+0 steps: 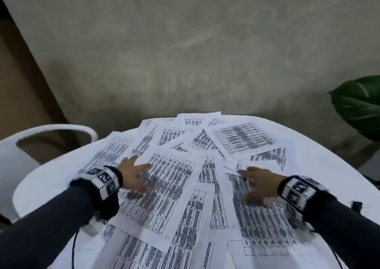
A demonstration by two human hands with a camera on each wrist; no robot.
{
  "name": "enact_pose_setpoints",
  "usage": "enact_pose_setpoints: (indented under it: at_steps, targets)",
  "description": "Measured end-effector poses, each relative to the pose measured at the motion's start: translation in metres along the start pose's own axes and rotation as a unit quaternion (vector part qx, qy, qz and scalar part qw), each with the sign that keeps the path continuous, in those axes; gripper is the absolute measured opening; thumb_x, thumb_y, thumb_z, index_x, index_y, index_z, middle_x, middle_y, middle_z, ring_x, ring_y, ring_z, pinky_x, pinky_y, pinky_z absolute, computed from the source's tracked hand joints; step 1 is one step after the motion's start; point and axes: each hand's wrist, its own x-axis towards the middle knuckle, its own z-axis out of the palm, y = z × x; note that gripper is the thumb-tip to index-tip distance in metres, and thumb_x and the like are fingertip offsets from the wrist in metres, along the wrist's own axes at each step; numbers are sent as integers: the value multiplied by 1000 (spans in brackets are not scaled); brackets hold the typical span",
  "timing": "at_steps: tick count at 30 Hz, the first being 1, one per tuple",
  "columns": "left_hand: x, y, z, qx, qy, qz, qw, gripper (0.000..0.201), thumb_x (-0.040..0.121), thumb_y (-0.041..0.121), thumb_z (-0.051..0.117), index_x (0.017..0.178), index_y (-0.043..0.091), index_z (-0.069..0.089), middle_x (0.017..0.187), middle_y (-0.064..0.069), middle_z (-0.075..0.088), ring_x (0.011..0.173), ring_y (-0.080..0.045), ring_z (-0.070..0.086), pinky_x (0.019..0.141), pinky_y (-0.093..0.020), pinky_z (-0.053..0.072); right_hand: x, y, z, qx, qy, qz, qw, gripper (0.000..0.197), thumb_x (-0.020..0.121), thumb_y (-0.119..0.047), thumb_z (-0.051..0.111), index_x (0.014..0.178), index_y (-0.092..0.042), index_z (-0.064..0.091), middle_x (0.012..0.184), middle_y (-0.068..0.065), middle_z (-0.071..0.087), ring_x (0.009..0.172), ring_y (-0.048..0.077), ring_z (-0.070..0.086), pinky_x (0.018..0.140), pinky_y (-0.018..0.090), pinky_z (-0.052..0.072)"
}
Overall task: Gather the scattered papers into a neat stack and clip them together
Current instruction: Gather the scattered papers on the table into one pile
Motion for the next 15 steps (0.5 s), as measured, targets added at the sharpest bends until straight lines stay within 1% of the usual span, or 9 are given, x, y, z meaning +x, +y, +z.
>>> enact_pose_setpoints:
  at_steps: [1, 2, 4, 5, 7, 9, 11, 13, 15]
  targets:
    - [3, 1, 6, 34, -16, -26, 999, 94, 73, 69, 57, 148, 43, 5, 159, -10, -17, 146, -39, -10, 118, -54, 10, 11, -11, 7, 15, -16, -20, 1000, 109, 64, -77, 52, 151, -32, 3, 160, 9, 5, 143, 30, 23, 115, 45, 25]
    - [1, 3, 7, 54, -28, -55, 997, 98, 70, 73, 56, 147, 46, 2, 158, -10, -21, 145, -41, -13, 117, -56, 8, 14, -28, 7, 15, -41, -14, 999, 108, 69, -76, 50, 150, -31, -4, 160, 10, -2, 145, 31, 18, 116, 49, 22]
    - [-2, 6, 15, 62, -48, -77, 994, 105, 62, 81, 53, 146, 48, -2, 158, -12, -19, 146, -42, -6, 116, -56, 10, 28, -55, 15, -9, -37, -8, 999, 106, 73, -80, 44, 149, -31, -9, 159, 13, -3, 145, 34, 17, 115, 52, 21]
    - [-2, 7, 21, 62, -57, -79, 993, 109, 60, 84, 51, 146, 47, -5, 159, -14, -12, 146, -41, 3, 117, -54, 14, 35, -63, 18, -28, -12, 4, 1000, 106, 69, -85, 39, 149, -32, -5, 159, 15, 3, 143, 36, 23, 113, 53, 25]
    - [-11, 12, 39, 66, -64, -80, 993, 110, 64, 84, 46, 148, 40, -10, 158, -19, 9, 143, -35, 24, 115, -43, 26, 44, -74, 31, -93, 38, 28, 995, 104, 62, -88, 32, 147, -30, 13, 152, 17, 28, 132, 36, 42, 105, 52, 37]
    - [-26, 23, 53, 46, -42, -72, 995, 104, 72, 77, 48, 150, 35, -6, 154, -16, 29, 137, -30, 37, 110, -35, 31, 41, -88, 38, -116, 71, 17, 991, 88, 68, -80, 32, 135, -24, 37, 137, 13, 51, 118, 31, 55, 99, 47, 45]
    - [-47, 37, 61, 19, -40, -44, 998, 94, 77, 70, 49, 151, 34, 2, 155, -9, 30, 138, -26, 35, 112, -34, 27, 20, -100, 36, -58, 100, 0, 993, 62, 86, -60, 44, 131, -18, 49, 136, 10, 54, 121, 29, 53, 104, 41, 42]
    - [-67, 42, 57, 1, -23, -28, 999, 79, 85, 64, 44, 150, 29, 18, 153, -6, 34, 137, -24, 38, 114, -34, 25, -2, -101, 31, 6, 93, 10, 996, 57, 93, -43, 50, 139, -9, 44, 144, 10, 46, 130, 26, 45, 108, 33, 33]
    - [-83, 35, 54, -8, 21, -32, 999, 73, 88, 61, 40, 148, 21, 27, 150, -4, 39, 135, -23, 41, 114, -33, 25, -20, -90, 33, 22, 107, 47, 993, 59, 92, -42, 52, 135, -2, 46, 140, 11, 50, 128, 26, 47, 103, 30, 36]
